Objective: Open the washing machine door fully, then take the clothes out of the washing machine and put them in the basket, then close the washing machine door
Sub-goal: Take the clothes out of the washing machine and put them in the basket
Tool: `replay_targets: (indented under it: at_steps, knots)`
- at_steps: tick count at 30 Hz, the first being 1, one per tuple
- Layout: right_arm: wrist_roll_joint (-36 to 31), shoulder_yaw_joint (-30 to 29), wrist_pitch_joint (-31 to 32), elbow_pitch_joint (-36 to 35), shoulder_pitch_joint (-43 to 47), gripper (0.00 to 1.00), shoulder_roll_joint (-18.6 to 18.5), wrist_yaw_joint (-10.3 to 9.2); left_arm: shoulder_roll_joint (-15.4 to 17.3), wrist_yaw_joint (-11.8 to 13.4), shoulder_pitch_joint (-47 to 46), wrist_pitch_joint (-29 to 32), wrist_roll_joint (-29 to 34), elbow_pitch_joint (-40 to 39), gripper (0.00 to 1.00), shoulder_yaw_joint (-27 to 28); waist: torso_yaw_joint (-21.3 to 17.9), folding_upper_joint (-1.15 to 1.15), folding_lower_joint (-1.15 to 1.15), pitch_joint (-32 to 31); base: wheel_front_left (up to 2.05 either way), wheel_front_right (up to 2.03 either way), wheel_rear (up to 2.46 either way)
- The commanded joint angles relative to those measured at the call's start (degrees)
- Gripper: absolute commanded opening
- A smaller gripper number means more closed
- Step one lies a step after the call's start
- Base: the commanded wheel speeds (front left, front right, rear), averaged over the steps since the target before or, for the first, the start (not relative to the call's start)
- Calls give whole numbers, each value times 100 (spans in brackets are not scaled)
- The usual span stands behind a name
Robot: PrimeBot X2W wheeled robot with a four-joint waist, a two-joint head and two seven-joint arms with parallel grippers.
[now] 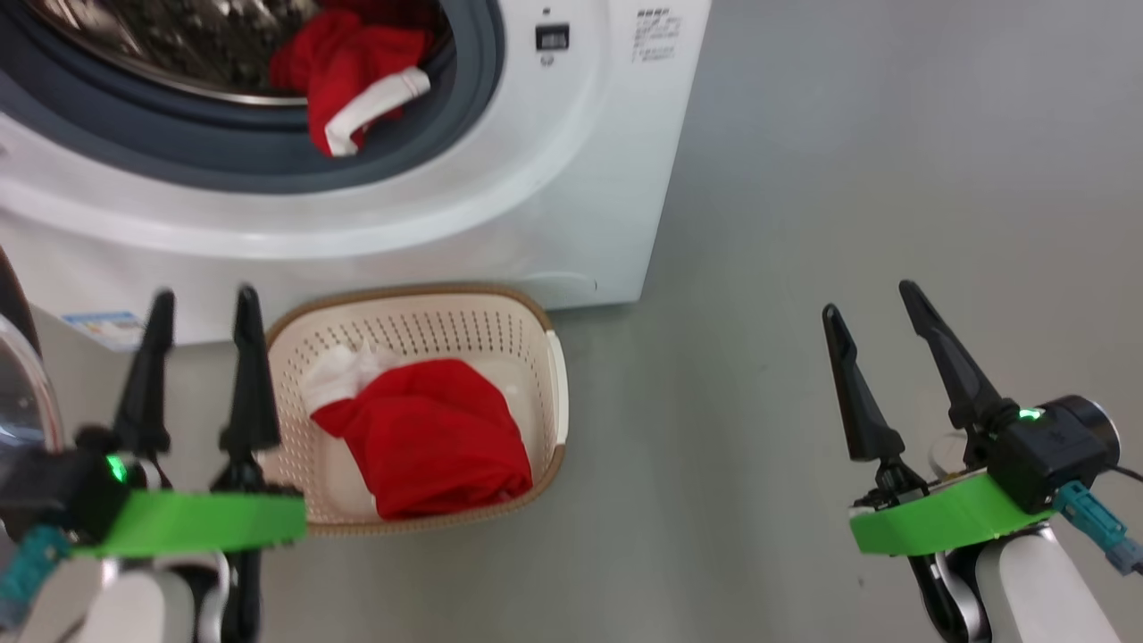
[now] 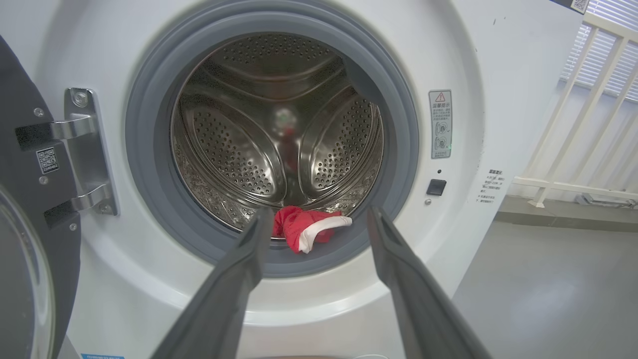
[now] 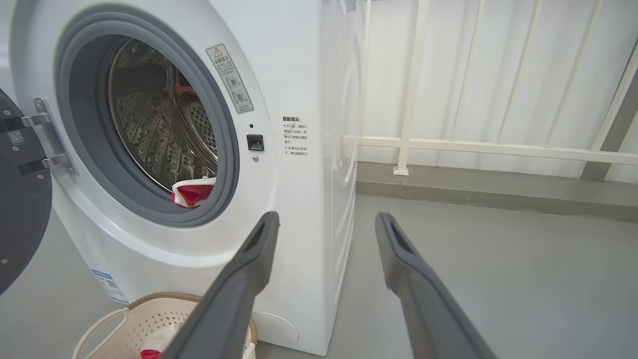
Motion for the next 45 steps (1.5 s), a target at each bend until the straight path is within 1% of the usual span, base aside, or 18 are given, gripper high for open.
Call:
replay_targets:
  at_steps: [1, 6, 11, 19, 24, 28, 40, 41, 45]
  knots:
    - [-40, 119, -36, -160, -141, 100, -1, 35, 158, -23, -165, -43, -9, -101, 100, 209, 61, 0, 0, 314, 0, 0, 0]
    - [-38, 119, -36, -197, -271, 100, -1, 35, 372, -129, -861, -55, -35, 339, 100, 243, 32, 0, 0, 616, 0, 0, 0]
    - [-3, 107, -36, -181, -379, 100, -1, 35, 573, -177, -1475, -69, 98, 919, 100, 218, -35, 0, 0, 838, 0, 0, 0]
    - [-10, 117, -36, -208, -468, 100, -1, 35, 625, -312, -2564, -78, 18, 1902, 100, 222, -35, 0, 0, 1200, 0, 0, 0]
    - [-1, 137, -36, -222, -546, 100, -1, 35, 646, -353, -3162, -79, 98, 2315, 100, 252, -45, 0, 0, 1378, 0, 0, 0]
    - [0, 157, -36, -239, -584, 100, -1, 35, 714, -400, -3593, -79, 198, 2680, 100, 155, -69, 0, 0, 1506, 0, 0, 0]
    - [-31, 182, -36, -324, -712, 100, -1, 35, 932, -459, -4958, -79, 404, 3678, 100, -16, -289, 0, 0, 1953, 0, 0, 0]
    - [-31, 182, -36, -324, -712, 100, -1, 35, 932, -459, -4958, -79, 404, 3678, 100, -16, -289, 0, 0, 1953, 0, 0, 0]
    - [-24, 182, -36, -361, -747, 100, -1, 35, 940, -471, -5353, -79, 354, 4102, 100, -40, -357, 0, 0, 2091, 0, 0, 0]
